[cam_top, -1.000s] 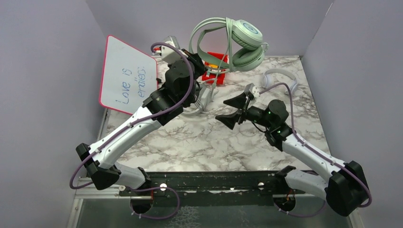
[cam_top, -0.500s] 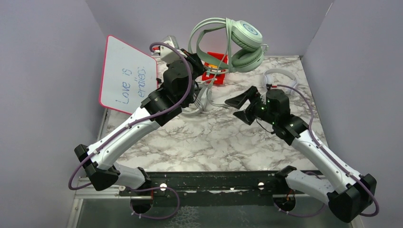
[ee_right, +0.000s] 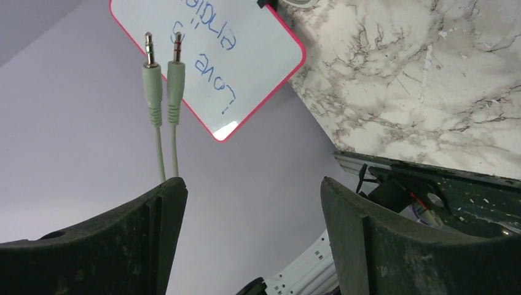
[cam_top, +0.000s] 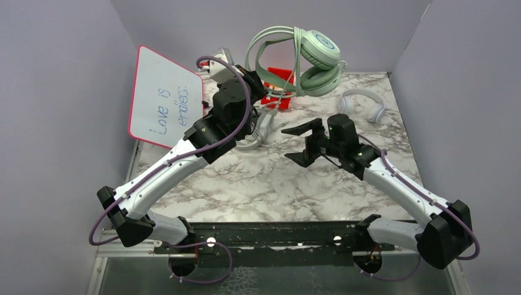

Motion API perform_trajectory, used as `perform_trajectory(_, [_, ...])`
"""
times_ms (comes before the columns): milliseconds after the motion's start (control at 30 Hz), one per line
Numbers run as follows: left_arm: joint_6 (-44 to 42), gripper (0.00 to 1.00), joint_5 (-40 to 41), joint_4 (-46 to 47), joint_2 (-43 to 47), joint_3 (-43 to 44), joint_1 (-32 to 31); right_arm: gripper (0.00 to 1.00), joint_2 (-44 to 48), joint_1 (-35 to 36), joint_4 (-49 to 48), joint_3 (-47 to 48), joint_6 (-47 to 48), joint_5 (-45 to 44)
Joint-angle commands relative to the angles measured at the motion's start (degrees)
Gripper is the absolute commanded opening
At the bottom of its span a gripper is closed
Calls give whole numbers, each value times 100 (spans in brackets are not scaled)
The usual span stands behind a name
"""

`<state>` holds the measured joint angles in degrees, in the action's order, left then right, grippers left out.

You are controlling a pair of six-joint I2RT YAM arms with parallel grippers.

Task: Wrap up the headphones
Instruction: Wrap the headphones cable around the headphones.

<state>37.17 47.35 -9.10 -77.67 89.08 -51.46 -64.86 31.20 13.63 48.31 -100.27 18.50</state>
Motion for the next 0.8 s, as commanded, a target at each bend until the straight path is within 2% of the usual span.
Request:
perform_trajectory(0, [141, 0, -120, 654, 252, -52, -13, 84, -352, 31, -399, 109, -552, 206])
perform_trajectory(133, [84, 0, -129, 707, 288, -141, -16, 83, -492, 35, -601, 240, -625, 145])
perform_trajectory(367, [27, 0, -97, 829, 345, -286, -15, 83, -81, 31, -489, 113, -802, -450])
perform_trajectory(567, [57, 0, -154, 840, 308, -242, -13, 82, -291, 42, -475, 236, -877, -130])
perform_trajectory(767, [130, 0, -246, 840, 330, -246, -17, 79, -419, 70, -605, 157, -1140, -200])
